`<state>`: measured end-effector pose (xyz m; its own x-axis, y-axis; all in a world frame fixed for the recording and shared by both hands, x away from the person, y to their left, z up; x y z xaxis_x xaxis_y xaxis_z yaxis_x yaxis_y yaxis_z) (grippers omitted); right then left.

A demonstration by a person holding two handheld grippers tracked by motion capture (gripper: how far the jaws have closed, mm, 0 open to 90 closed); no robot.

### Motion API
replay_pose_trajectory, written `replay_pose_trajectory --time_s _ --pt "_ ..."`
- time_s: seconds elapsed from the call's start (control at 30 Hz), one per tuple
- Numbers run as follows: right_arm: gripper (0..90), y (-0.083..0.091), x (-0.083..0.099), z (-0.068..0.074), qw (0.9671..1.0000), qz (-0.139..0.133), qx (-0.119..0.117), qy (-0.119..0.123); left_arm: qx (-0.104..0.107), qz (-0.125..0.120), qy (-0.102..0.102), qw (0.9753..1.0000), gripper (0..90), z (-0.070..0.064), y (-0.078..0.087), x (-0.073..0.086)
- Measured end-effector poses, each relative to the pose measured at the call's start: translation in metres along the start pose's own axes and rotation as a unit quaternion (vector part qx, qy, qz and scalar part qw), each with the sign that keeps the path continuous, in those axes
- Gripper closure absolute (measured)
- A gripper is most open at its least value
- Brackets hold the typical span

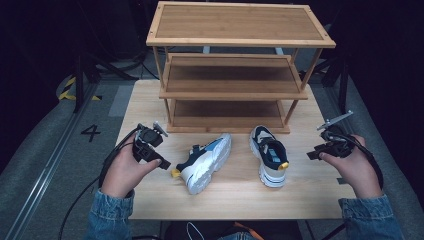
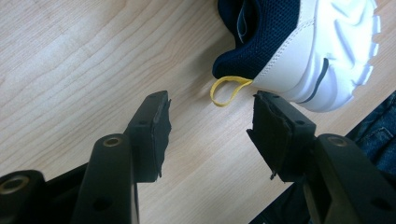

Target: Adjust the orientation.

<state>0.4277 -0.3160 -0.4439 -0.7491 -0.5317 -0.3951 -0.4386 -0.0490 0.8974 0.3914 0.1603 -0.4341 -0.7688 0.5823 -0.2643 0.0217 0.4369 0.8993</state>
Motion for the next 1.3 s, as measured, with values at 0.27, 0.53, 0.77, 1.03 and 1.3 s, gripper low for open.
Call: replay_pose_trajectory --time_s 0.27,0.53,0.77,1.03,1.3 --pt "56.4 -0.001 0.009 -0.003 1.0 0.002 0.001 -0.005 0.021 -0.011 -0.037 0.9991 48.4 -0.022 -0.001 -0.015" --pt "57.6 -0.003 0.01 0.002 1.0 0.005 -0.003 0.0 0.058 -0.014 -0.08 0.995 79.1 -0.045 -0.008 -0.024" --pt "57.9 -0.002 0.015 0.008 1.0 0.007 -0.004 0.003 0.074 -0.004 -0.118 0.9902 90.0 -0.064 -0.023 -0.036" --pt "57.7 -0.002 0.02 0.006 1.0 0.007 0.001 -0.002 0.081 0.019 -0.126 0.9885 90.0 -0.068 -0.042 -0.046" --pt "57.3 -0.003 0.023 0.006 0.9999 0.009 0.003 -0.004 0.081 0.029 -0.128 0.988 90.0 -0.066 -0.057 -0.051"
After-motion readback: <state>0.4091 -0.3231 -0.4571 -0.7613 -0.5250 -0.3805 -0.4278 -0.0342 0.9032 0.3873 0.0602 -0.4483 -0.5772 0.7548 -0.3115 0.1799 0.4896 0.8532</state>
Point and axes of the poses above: each handheld gripper's, and its own axes: y roughly backward along the jaws, x roughly out of its underside, z roughly to its left, the point moved 9 cm from there along -y, roughly forward along the jaws, and after that the axes turned 13 degrees about x, right-handed, at the moved point
